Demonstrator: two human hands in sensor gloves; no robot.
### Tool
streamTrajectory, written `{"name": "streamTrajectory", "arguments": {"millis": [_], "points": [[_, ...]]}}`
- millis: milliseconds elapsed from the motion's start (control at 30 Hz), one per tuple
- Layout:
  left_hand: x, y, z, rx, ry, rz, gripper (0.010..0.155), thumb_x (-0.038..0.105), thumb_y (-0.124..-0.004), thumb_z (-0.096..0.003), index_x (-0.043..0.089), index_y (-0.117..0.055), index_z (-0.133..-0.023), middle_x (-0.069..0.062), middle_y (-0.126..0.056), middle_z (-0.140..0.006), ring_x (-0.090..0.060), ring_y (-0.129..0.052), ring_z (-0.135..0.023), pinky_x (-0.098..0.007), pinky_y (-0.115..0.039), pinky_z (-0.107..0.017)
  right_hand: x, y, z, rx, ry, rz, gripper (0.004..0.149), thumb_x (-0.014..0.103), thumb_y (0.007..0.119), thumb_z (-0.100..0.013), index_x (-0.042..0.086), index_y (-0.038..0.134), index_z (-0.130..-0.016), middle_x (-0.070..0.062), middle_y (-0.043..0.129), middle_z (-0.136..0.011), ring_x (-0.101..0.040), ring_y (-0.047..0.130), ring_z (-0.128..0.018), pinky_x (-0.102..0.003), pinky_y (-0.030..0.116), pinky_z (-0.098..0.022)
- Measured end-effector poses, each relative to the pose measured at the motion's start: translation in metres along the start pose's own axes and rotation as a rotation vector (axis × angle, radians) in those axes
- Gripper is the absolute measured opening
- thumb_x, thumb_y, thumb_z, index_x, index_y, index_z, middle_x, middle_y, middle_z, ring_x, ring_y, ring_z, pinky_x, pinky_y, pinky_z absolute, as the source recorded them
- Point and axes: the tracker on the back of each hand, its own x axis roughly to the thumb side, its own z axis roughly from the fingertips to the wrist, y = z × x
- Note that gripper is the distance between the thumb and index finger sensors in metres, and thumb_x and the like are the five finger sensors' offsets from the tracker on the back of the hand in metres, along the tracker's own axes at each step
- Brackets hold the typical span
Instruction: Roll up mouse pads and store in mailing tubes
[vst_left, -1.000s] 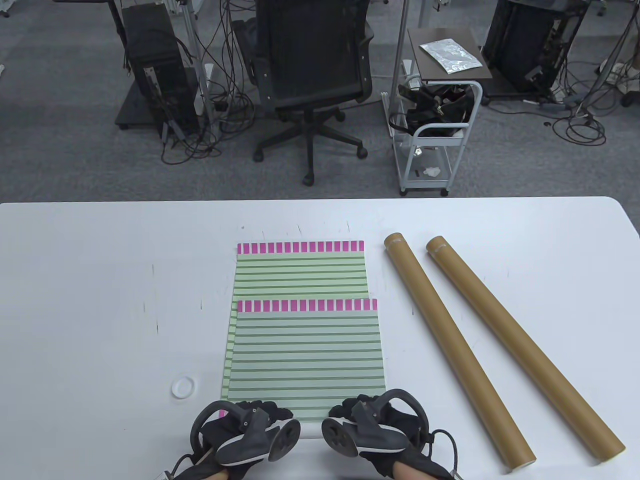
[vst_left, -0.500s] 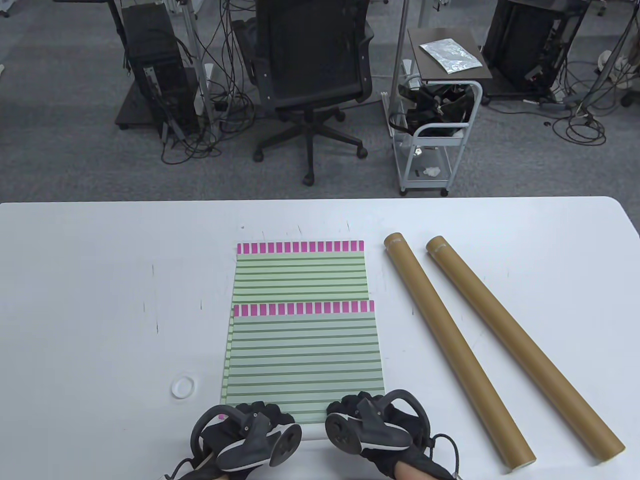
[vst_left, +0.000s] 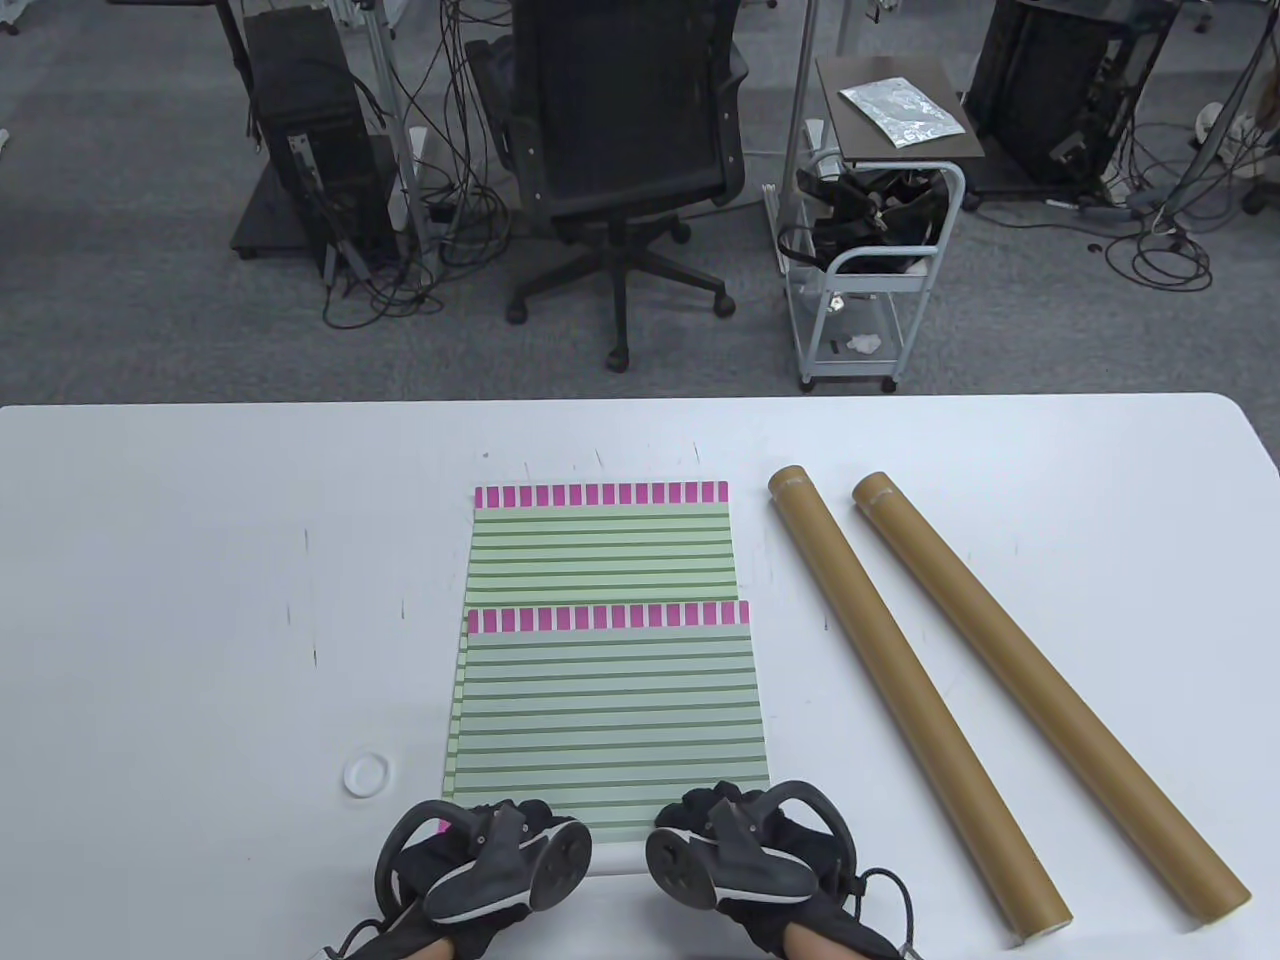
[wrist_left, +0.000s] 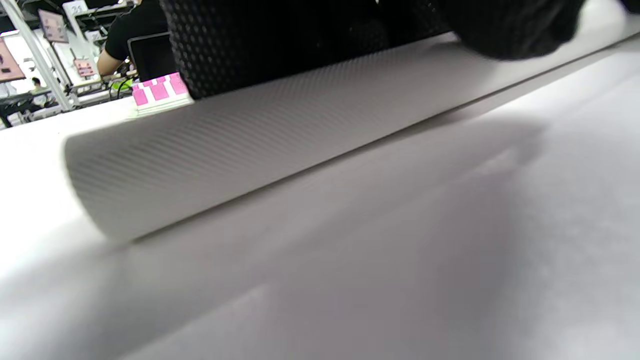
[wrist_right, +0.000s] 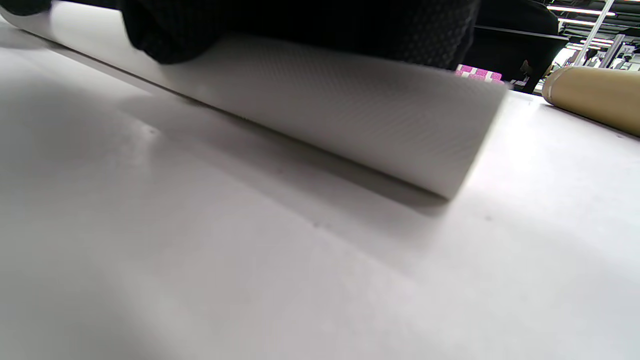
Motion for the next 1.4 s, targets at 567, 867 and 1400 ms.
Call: {"name": "streamTrajectory", "arguments": {"millis": [567, 867, 1400], "points": [[0.004, 0.002, 0.008, -0.072, -0.046, -0.012, 0.047, 0.048, -0.075, -0.0358, 0.041, -0.079, -0.082, 0.012, -0.094, -0.079, -0.014, -0.102, -0.066, -0.026, -0.09, -0.047, 0.002, -0.001, 0.001, 0.064, -0.056, -0.065, 0.051, 0.04, 0.074, -0.042, 0.027, 0.071, -0.092, 0.001, 0.084, -0.083, -0.02, 0.09, -0.066, -0.041, 0.078, -0.057], [0.001, -0.002, 0.003, -0.085, 0.017, 0.008, 0.044, 0.045, -0.066, -0.0391, 0.042, -0.08, -0.081, 0.012, -0.09, -0.078, -0.014, -0.097, -0.069, -0.029, -0.086, -0.055, 0.0, -0.001, 0.006, 0.013, -0.038, -0.07, 0.054, 0.041, 0.07, -0.045, 0.025, 0.068, -0.096, -0.002, 0.078, -0.091, -0.025, 0.084, -0.073, -0.044, 0.073, -0.061], [-0.003, 0.0, 0.007, -0.024, -0.059, -0.037, 0.054, 0.051, -0.079, -0.0333, 0.041, -0.07, -0.085, 0.015, -0.082, -0.088, -0.008, -0.095, -0.073, -0.028, -0.085, -0.059, 0.013, -0.004, 0.002, -0.022, -0.044, 0.073, 0.049, 0.033, 0.069, -0.045, 0.024, 0.071, -0.093, -0.001, 0.083, -0.085, -0.021, 0.089, -0.066, -0.036, 0.08, -0.053]]}}
